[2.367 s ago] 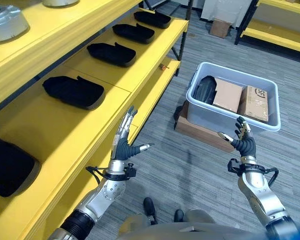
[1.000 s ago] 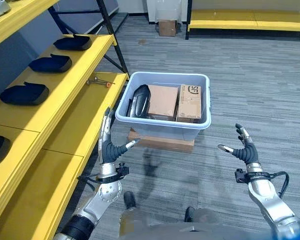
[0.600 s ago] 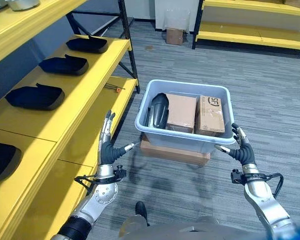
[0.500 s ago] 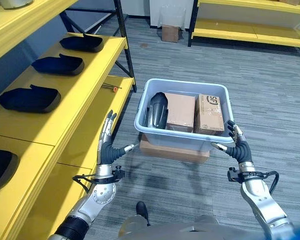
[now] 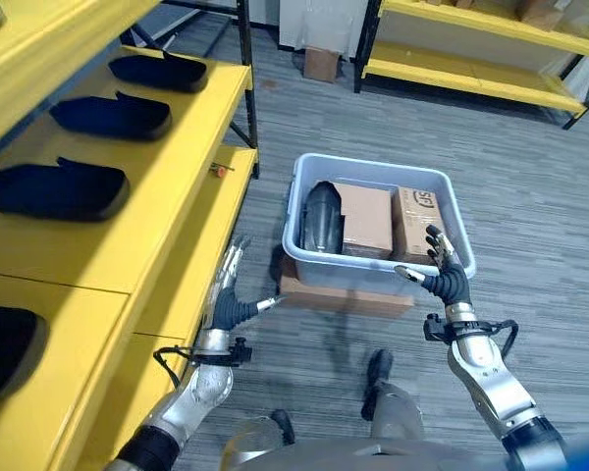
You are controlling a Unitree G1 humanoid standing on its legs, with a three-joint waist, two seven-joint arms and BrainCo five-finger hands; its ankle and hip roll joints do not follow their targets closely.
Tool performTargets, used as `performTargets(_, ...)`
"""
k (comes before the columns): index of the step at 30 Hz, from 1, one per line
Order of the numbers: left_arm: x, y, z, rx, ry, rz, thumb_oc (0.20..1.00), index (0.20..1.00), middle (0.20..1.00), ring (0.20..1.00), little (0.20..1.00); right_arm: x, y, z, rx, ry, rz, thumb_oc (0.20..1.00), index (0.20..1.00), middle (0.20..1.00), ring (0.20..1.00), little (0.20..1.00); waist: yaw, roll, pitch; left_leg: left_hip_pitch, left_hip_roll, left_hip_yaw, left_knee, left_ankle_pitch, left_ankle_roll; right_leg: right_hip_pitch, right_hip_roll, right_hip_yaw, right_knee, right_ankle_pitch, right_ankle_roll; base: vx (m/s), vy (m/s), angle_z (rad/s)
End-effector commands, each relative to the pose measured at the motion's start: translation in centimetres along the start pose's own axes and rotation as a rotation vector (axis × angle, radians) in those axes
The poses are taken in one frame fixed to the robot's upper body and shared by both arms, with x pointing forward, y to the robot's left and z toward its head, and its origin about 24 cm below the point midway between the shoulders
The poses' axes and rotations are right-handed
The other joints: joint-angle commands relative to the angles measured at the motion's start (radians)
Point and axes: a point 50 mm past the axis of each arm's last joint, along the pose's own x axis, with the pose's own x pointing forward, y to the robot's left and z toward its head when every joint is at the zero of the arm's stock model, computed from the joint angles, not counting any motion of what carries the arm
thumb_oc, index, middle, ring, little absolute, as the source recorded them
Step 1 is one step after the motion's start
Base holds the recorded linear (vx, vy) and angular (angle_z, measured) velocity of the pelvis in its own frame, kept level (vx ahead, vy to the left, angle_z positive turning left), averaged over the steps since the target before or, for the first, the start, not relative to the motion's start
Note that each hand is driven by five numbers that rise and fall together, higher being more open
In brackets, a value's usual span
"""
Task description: Move parts from the plastic box to the shelf.
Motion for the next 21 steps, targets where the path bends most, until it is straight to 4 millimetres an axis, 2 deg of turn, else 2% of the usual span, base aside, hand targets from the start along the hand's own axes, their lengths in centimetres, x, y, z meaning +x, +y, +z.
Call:
performTargets(1,1.2,0.9,2.1,-0.071,-0.113,0.069,1.000,1.000,1.000,1.000,1.000,1.5,-1.4,2.5,-0.040,-0.135,-0.022,1.000,1.000,1.000,1.000,1.000,0.016,0.000,-0.024,0.083,0.118,-0.001,-0.064,0.038,-0.083,0.127,0.047,-0.030,-0.010,0.049,0.023,0.26,-0.148,0.45)
performTargets(4,0.9,1.1,2.0,-0.099,-0.101,0.076,1.000,1.000,1.000,1.000,1.000,1.6,-2.0,2.4,-0.079,-0.118,-0.028,1.000,1.000,1.000,1.000,1.000,0.014,0.016,-0.042,0.059,0.160,0.022,-0.027,0.057,-0.105,0.155,0.081,-0.047,0.036,-0.083,-0.033,0.29,-0.179,0.28)
performTargets(6,0.8,1.1,1.9,-0.097,-0.093,0.082,1.000,1.000,1.000,1.000,1.000,1.8,-2.2,2.4,-0.087,-0.114,-0.049,1.000,1.000,1.000,1.000,1.000,0.011,0.020,-0.044,0.054,0.182,0.030,-0.004,0.053,-0.112,0.151,0.091,-0.048,0.070,-0.127,-0.057,0.24,-0.169,-0.03)
performTargets(10,0.9,1.1,1.9,-0.122,-0.089,0.104,1.000,1.000,1.000,1.000,1.000,1.9,-2.7,2.2,-0.107,-0.107,-0.115,1.000,1.000,1.000,1.000,1.000,-0.002,0.029,-0.043,0.044,0.227,0.052,0.024,0.078,-0.134,0.153,0.122,-0.050,0.101,-0.183,-0.100,0.16,-0.125,-0.13)
performTargets(15,1.6,0.6,2.9,-0.142,-0.138,0.135,1.000,1.000,1.000,1.000,1.000,2.1,-3.5,2.4,-0.163,-0.128,-0.202,1.000,1.000,1.000,1.000,1.000,-0.030,0.053,-0.031,0.020,0.290,0.085,0.055,0.163,-0.182,0.144,0.168,-0.056,0.126,-0.238,-0.147,0.14,-0.147,-0.13)
performTargets(21,2.6,1.4,3.5,-0.150,-0.183,0.232,1.000,1.000,1.000,1.000,1.000,2.1,-4.1,2.9,-0.191,-0.163,-0.179,1.000,1.000,1.000,1.000,1.000,-0.051,0.066,-0.022,-0.001,0.304,0.072,0.143,0.193,-0.199,0.129,0.204,-0.040,0.171,-0.303,-0.199,0.10,-0.172,-0.07)
